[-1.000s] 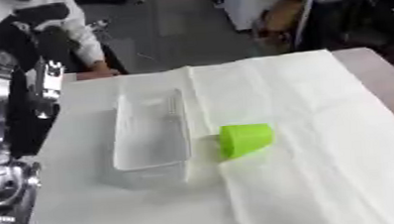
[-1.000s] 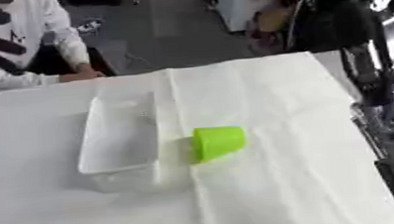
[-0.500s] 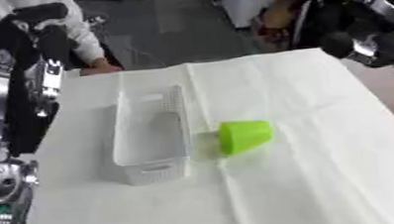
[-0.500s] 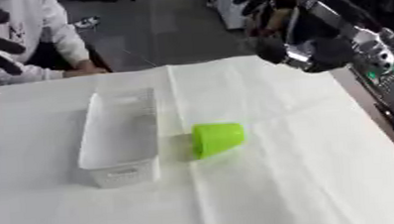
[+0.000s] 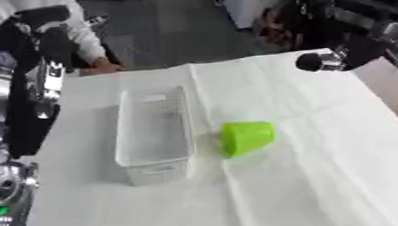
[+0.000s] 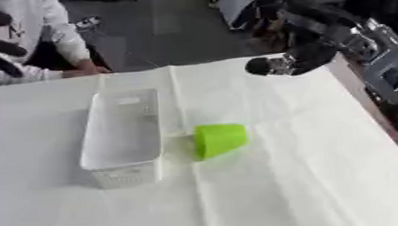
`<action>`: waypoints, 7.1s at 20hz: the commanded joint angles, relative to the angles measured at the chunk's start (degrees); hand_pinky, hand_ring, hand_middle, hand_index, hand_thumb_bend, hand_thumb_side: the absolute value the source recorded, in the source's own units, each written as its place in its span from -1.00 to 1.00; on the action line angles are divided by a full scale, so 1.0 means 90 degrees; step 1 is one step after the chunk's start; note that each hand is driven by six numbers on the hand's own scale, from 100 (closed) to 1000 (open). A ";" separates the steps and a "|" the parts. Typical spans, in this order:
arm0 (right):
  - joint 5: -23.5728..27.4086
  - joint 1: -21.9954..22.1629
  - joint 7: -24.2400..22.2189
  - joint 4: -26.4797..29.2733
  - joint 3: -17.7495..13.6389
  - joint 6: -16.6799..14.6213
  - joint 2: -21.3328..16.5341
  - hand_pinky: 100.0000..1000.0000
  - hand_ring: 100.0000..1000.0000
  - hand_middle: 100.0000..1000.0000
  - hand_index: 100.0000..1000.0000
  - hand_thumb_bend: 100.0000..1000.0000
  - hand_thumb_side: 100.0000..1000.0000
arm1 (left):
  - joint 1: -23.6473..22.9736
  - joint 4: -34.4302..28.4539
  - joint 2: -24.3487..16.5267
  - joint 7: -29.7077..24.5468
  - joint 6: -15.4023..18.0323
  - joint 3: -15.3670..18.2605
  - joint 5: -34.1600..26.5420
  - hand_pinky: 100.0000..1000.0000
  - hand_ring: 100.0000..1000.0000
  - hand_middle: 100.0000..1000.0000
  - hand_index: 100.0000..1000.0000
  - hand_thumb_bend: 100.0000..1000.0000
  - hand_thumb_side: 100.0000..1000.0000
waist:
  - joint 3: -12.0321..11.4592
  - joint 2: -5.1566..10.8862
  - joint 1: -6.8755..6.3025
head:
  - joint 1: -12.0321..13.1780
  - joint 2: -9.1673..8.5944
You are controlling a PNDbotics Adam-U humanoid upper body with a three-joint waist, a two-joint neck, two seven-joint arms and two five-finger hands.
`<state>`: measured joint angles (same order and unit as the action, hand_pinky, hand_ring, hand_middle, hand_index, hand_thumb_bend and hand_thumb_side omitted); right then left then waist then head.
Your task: Pick up objects on the table and place them in the box.
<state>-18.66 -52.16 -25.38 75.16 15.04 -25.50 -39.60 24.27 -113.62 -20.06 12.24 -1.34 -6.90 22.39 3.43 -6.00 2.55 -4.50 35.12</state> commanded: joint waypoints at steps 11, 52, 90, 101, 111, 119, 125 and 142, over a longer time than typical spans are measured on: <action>-0.1149 -0.0403 0.0051 -0.0970 -0.0152 -0.0361 0.0332 0.25 0.49 0.57 0.70 0.15 0.72 | 0.0090 -0.0108 -0.0094 -0.0048 0.0022 0.0010 -0.0051 -0.24 0.03 0.46 0.63 -0.63 0.92 | -0.0056 0.0080 -0.0019 | -0.0021 -0.0144; -0.2811 -0.0852 -0.0890 -0.1793 0.0022 -0.1214 0.1103 0.60 0.59 0.56 0.71 0.60 -0.16 | 0.0299 -0.0108 0.0036 -0.0105 0.0067 -0.0002 -0.0089 -0.23 0.03 0.46 0.63 -0.63 0.92 | -0.0279 -0.0051 -0.0018 | -0.0056 -0.0263; -0.3040 -0.0660 -0.1270 -0.2360 0.0220 -0.1106 0.1545 0.58 0.58 0.54 0.66 0.52 -0.09 | 0.0358 -0.0108 0.0075 -0.0146 0.0077 -0.0013 -0.0095 -0.21 0.03 0.46 0.63 -0.63 0.92 | -0.0350 -0.0067 -0.0015 | -0.0019 -0.0205; -0.3250 -0.0450 -0.1221 -0.2608 0.0167 -0.1124 0.1543 0.57 0.57 0.52 0.64 0.52 -0.15 | 0.0383 -0.0108 0.0105 -0.0159 0.0085 -0.0020 -0.0104 -0.21 0.03 0.46 0.64 -0.63 0.92 | -0.0387 -0.0093 -0.0021 | -0.0020 -0.0213; -0.3723 -0.0341 -0.0999 -0.2794 0.0066 -0.1121 0.1553 0.57 0.56 0.51 0.63 0.49 -0.25 | 0.0390 -0.0108 0.0107 -0.0161 0.0090 -0.0018 -0.0108 -0.21 0.03 0.46 0.63 -0.63 0.92 | -0.0391 -0.0101 -0.0026 | 0.0014 -0.0221; -0.3981 -0.0298 -0.0726 -0.2949 -0.0042 -0.1140 0.1675 0.50 0.49 0.42 0.54 0.41 -0.21 | 0.0416 -0.0108 0.0125 -0.0164 0.0093 -0.0021 -0.0112 -0.20 0.03 0.46 0.63 -0.63 0.92 | -0.0415 -0.0112 -0.0037 | 0.0013 -0.0236; -0.4233 -0.0304 -0.0056 -0.3034 -0.0181 -0.1030 0.1811 0.42 0.42 0.33 0.49 0.40 -0.16 | 0.0450 -0.0108 0.0155 -0.0178 0.0101 -0.0034 -0.0125 -0.20 0.03 0.46 0.63 -0.63 0.92 | -0.0456 -0.0132 -0.0050 | -0.0022 -0.0262; -0.4888 -0.0237 0.2241 -0.3254 -0.0352 -0.0876 0.2027 -1.00 -1.00 -1.00 -0.39 -1.00 0.09 | 0.0549 -0.0108 0.0243 -0.0233 0.0123 -0.0067 -0.0154 -0.20 0.03 0.46 0.64 -0.63 0.93 | -0.0555 -0.0164 -0.0050 | 0.0009 -0.0337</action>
<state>-62.19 -53.77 -6.89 45.50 12.23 -33.51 -20.58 28.33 -113.62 -17.78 10.26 -0.33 -7.44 21.38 -1.57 -8.18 2.19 -4.55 32.95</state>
